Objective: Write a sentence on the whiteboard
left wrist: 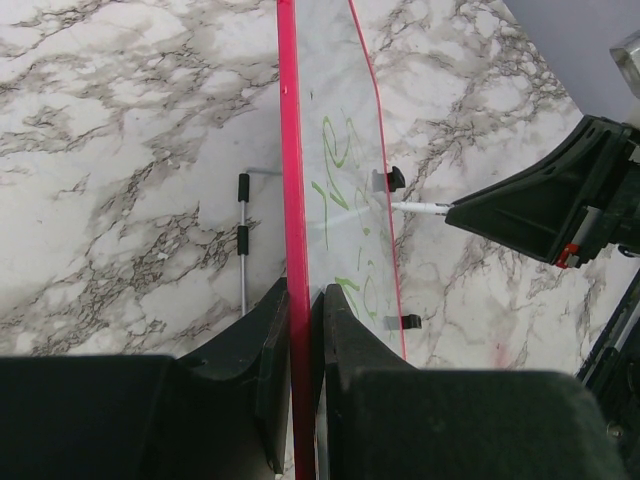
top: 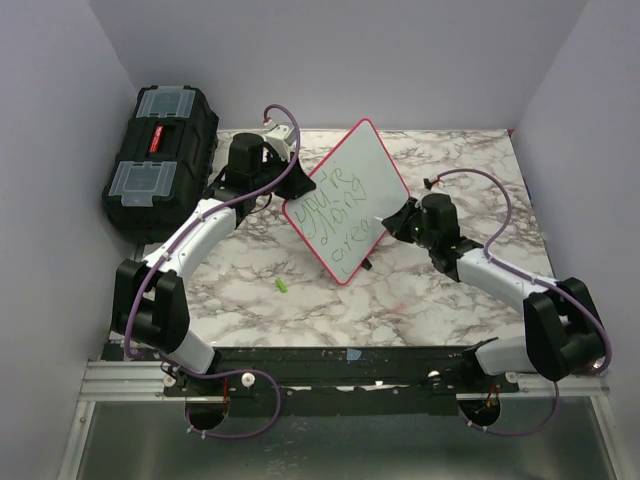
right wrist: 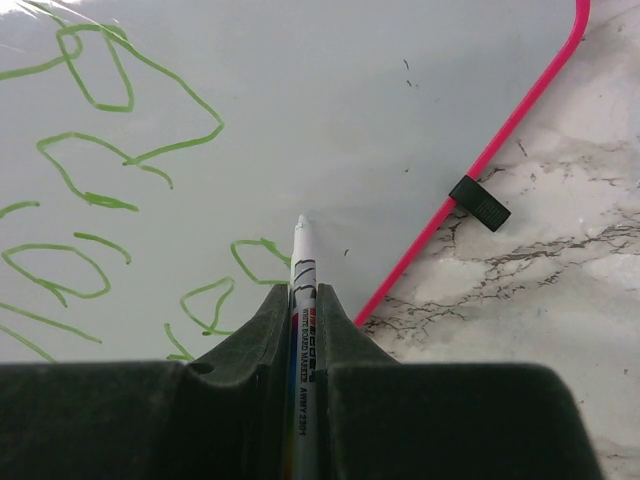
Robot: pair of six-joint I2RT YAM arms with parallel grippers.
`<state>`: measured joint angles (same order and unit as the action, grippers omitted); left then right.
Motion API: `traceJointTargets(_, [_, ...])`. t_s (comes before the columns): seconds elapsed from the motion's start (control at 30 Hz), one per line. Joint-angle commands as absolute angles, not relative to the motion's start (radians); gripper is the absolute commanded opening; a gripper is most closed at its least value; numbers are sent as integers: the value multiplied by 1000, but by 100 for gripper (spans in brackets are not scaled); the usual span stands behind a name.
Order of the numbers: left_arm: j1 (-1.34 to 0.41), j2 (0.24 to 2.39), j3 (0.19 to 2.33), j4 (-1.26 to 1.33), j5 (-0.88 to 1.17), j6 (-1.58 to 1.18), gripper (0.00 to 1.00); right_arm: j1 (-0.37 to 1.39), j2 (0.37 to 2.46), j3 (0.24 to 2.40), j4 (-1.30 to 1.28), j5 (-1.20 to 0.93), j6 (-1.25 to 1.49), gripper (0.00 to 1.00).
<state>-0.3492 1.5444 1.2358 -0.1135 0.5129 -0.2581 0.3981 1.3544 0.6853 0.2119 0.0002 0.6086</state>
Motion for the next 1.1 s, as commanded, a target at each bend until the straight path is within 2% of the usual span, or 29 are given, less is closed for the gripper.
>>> traceJointTargets(0.0, [-388,1560,1189,-252,560,-149,0,390,1401,727,250,-48,624,1])
traceJointTargets(1.07, [-387,1563,1193,-249,559,-149,0,393,1457,701,263,-212,584,1])
